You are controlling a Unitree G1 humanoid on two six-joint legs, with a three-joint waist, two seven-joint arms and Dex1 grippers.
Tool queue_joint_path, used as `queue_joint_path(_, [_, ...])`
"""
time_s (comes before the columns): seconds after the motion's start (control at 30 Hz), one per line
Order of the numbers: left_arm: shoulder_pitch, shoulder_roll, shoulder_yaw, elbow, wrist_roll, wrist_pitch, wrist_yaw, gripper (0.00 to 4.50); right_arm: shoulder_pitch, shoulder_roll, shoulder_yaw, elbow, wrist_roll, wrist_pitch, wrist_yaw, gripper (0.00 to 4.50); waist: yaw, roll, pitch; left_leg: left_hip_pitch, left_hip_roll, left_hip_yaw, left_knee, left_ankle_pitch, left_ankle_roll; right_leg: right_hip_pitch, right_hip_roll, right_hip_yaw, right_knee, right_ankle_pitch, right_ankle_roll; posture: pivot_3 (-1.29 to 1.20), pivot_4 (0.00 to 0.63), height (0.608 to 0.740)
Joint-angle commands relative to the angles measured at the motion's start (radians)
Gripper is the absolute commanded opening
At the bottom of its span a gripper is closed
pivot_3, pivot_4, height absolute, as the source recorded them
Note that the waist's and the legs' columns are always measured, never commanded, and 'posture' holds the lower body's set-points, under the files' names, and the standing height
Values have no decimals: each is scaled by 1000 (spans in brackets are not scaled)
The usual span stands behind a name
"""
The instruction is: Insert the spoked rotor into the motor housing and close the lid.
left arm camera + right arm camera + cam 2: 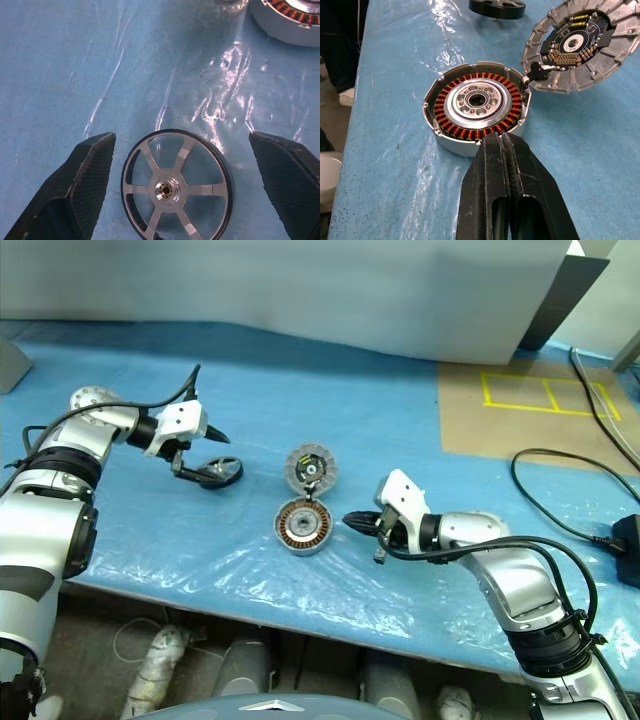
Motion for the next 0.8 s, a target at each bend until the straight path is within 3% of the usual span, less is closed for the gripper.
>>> queue_joint_path(0.03, [-26, 28, -13, 6, 48, -13, 102, 4500, 0, 2, 13, -39, 6, -9, -10, 36, 0, 0, 0, 0, 0, 0, 0, 0, 0, 0, 0, 0, 0, 0, 0, 0, 150, 740])
queue_joint_path(0.67, [55, -4, -111, 30, 202, -94, 242, 4500, 16, -1, 15, -25, 0, -17, -48, 36, 0, 0, 0, 0, 0, -2, 0, 0, 0, 1, 0, -1, 0, 0, 0, 0, 150, 740])
queue_joint_path(0.8, [67, -10, -107, 31, 197, -88, 203, 3827, 18, 1, 18, -24, -4, -19, -55, 0, 1, 0, 0, 0, 0, -2, 0, 0, 0, 2, 0, -1, 0, 0, 0, 0, 150, 740])
